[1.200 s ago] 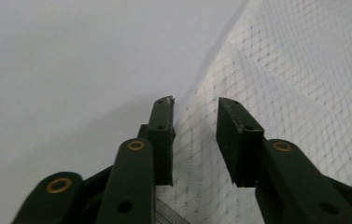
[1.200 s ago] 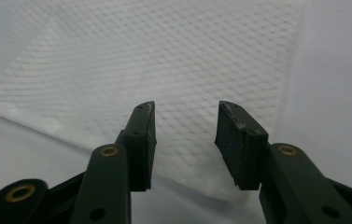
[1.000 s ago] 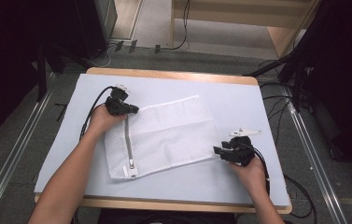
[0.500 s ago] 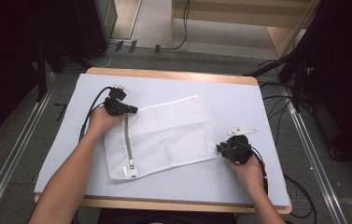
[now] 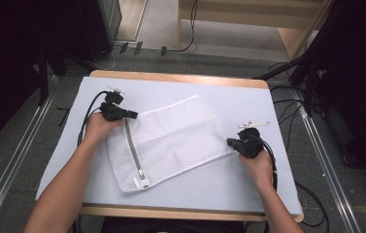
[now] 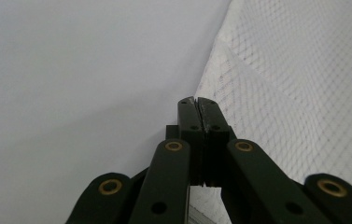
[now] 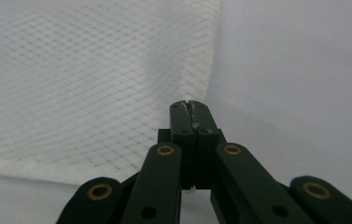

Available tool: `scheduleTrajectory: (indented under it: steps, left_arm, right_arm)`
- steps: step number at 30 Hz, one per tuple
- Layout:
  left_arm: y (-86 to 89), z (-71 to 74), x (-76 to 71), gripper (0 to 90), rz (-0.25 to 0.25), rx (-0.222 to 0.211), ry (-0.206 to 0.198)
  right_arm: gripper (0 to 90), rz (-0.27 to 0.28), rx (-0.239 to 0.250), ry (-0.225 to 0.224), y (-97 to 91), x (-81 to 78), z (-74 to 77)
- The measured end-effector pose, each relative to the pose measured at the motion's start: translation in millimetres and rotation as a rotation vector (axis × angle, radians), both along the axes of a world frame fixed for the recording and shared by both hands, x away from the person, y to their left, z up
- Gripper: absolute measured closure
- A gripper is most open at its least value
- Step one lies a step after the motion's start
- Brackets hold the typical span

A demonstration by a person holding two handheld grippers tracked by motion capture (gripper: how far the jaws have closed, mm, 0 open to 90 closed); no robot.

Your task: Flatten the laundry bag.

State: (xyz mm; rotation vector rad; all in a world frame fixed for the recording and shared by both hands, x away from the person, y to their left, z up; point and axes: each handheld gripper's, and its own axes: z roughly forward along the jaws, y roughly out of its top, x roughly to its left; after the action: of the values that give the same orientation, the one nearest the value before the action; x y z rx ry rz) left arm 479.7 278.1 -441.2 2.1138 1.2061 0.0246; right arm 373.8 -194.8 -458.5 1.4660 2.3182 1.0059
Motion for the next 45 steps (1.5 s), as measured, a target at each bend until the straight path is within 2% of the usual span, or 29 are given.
scheduleTrajectory:
  steps: [9,11,13,15,17,19,21,23,25,28,32,33,36,38,39,41,43,45]
  left_arm:
    - [10.7,0.4,-27.2,90.0,0.012,-0.014,0.012]
    - [11.9,0.2,-34.8,90.0,0.019,-0.025,0.011]
    - [12.5,0.1,-40.7,90.0,0.024,-0.030,0.013]
    - [13.4,0.5,-48.4,90.0,0.021,-0.014,0.006]
    - [15.0,0.5,-53.4,90.0,0.026,-0.026,0.011]
    - [16.0,0.9,-59.4,90.0,0.031,-0.027,0.010]
    - [16.9,2.3,-65.3,90.0,0.032,-0.047,0.007]
    - [17.5,4.4,-71.3,89.9,0.024,-0.059,0.001]
    - [16.9,6.2,-77.1,90.0,0.017,-0.052,-0.008]
    - [15.7,7.5,-84.2,90.0,0.007,-0.058,-0.001]
    - [12.5,7.0,-93.3,90.0,-0.014,-0.039,0.008]
    - [12.5,7.0,-95.6,90.0,-0.023,-0.035,0.011]
    - [12.8,5.6,-102.1,89.8,-0.033,-0.031,0.019]
    - [15.6,5.0,-103.9,88.1,-0.024,-0.027,0.016]
    - [17.3,5.7,-103.8,86.5,-0.019,-0.022,0.005]
    - [19.6,8.7,-100.5,80.1,0.006,-0.010,-0.026]
    - [19.0,11.5,-93.9,76.7,0.014,-0.013,-0.037]
    - [15.9,13.2,-86.7,74.0,0.016,-0.012,-0.033]
  right_arm:
    - [90.0,-0.010,-0.019,-0.017,-0.4,47.6,-1.0]
    - [90.0,-0.016,-0.029,-0.001,0.1,59.8,-2.0]
    - [90.0,-0.014,-0.037,-0.004,2.0,68.9,-2.9]
    - [90.0,-0.014,-0.035,-0.009,4.6,77.5,-3.8]
    - [90.0,-0.014,-0.039,0.003,7.5,86.7,-4.6]
    - [90.0,-0.013,-0.034,-0.002,10.0,93.7,-5.9]
    - [90.0,-0.015,-0.029,0.011,13.3,101.4,-7.0]
    - [90.0,-0.013,-0.027,0.004,16.9,107.7,-8.3]
    - [90.0,-0.012,-0.035,0.004,20.9,115.1,-9.2]
    - [90.0,-0.023,-0.029,0.018,25.2,124.2,-8.5]
    - [90.0,-0.019,-0.049,-0.002,34.1,133.3,-7.2]
    - [90.0,-0.017,-0.051,0.012,36.7,136.3,-6.6]
    - [90.0,-0.009,-0.047,0.001,44.6,141.9,-6.5]
    - [90.0,-0.006,-0.043,0.011,48.4,143.5,-6.8]
    - [89.5,-0.005,-0.041,0.009,49.1,143.1,-6.4]
    - [80.6,-0.013,-0.028,-0.006,49.6,140.9,-3.0]
    - [78.6,-0.026,0.002,-0.009,49.6,136.2,3.2]
    - [77.2,-0.020,-0.003,-0.028,50.9,130.1,8.1]
